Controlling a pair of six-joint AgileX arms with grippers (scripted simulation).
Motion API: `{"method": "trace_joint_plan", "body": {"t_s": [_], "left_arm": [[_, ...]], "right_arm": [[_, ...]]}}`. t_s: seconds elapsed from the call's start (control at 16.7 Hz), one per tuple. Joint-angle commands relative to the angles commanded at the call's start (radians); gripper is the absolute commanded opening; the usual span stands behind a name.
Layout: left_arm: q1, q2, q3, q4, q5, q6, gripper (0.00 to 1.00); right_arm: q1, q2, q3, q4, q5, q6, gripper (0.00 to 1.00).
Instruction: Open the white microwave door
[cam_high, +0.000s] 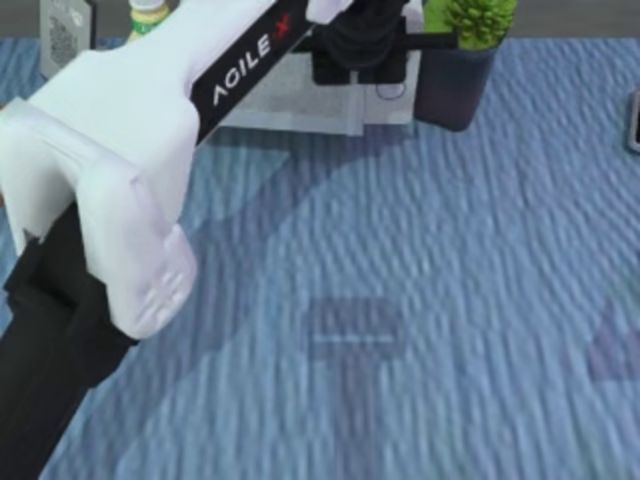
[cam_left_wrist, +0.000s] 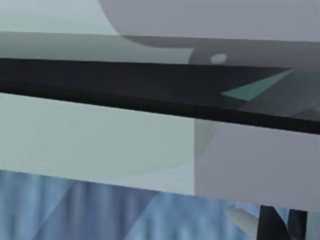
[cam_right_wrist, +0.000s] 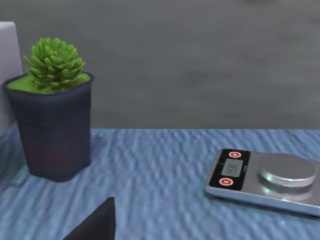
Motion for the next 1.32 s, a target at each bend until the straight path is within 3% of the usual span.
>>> {"method": "trace_joint_plan", "body": {"t_s": [0.72,1.32], "left_arm": [[-0.008,-0.004,-0.016,0.013,0.004,0.003,0.00],[0.005,-0.216,-0.405,0.215,0.040,0.094,0.00]], "right_arm": [[0.000,0.000,0.000,0.000,0.000,0.000,1.00],[0.000,0.000,0.000,0.000,0.000,0.000,1.00]]}}
